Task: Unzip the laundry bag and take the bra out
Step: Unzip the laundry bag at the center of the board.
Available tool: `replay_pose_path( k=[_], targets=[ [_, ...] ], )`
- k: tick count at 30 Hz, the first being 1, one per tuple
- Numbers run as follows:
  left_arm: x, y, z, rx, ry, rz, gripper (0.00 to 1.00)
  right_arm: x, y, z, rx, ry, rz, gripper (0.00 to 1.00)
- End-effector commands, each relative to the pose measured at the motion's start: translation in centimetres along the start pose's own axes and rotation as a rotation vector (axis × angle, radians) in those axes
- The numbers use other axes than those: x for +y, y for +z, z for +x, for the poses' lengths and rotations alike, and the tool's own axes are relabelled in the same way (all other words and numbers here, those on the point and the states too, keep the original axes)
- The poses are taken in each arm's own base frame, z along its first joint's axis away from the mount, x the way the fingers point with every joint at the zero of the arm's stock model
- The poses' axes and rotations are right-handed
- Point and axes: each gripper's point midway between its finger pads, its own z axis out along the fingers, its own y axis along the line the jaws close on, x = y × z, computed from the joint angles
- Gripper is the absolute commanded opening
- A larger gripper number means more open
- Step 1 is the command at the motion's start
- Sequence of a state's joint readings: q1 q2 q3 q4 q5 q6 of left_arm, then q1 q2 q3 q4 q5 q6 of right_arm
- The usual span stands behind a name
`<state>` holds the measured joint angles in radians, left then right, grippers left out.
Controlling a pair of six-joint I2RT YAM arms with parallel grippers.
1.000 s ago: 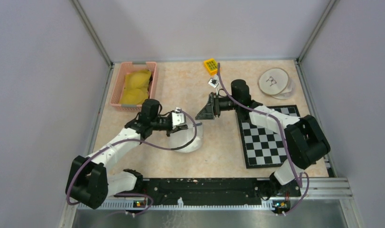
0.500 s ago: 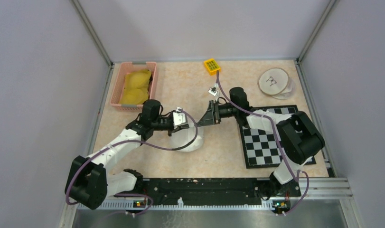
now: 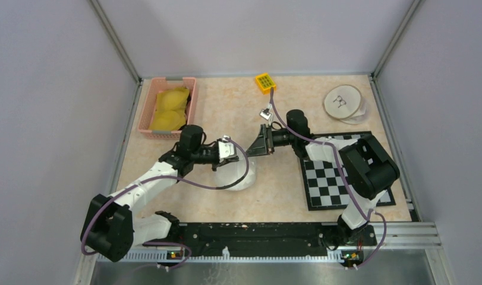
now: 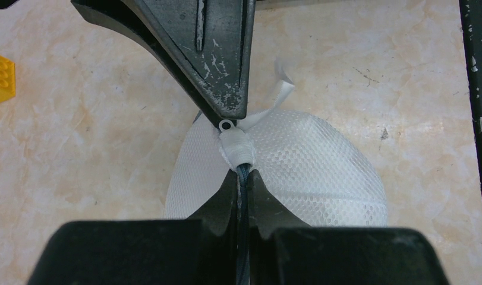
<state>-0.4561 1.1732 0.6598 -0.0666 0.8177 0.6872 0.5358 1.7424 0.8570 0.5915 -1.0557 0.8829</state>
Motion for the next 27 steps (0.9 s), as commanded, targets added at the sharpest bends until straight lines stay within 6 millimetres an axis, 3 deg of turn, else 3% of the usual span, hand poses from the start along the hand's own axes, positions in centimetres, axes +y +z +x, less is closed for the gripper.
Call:
replay_pose_path(
  k=[1,11,27],
  targets=[
    [0.2,0.3,-2.1,-0.061,0.064,0.011,0.0,1.4,0.2,-0.9,-0.02,-0.056,-0.049,0.32],
    [0.5,0.6,-2.2,-0.059,0.048,0.005,0.0,1.5,0.1,-0.5,-0.012,-0.043,-0.066,0.19],
    [1.4,0.8,-2.5,-0.068,0.049,-0.022,0.0,0.4,0.2,0.1,0.001,-0.004,-0.028,0.16]
  ],
)
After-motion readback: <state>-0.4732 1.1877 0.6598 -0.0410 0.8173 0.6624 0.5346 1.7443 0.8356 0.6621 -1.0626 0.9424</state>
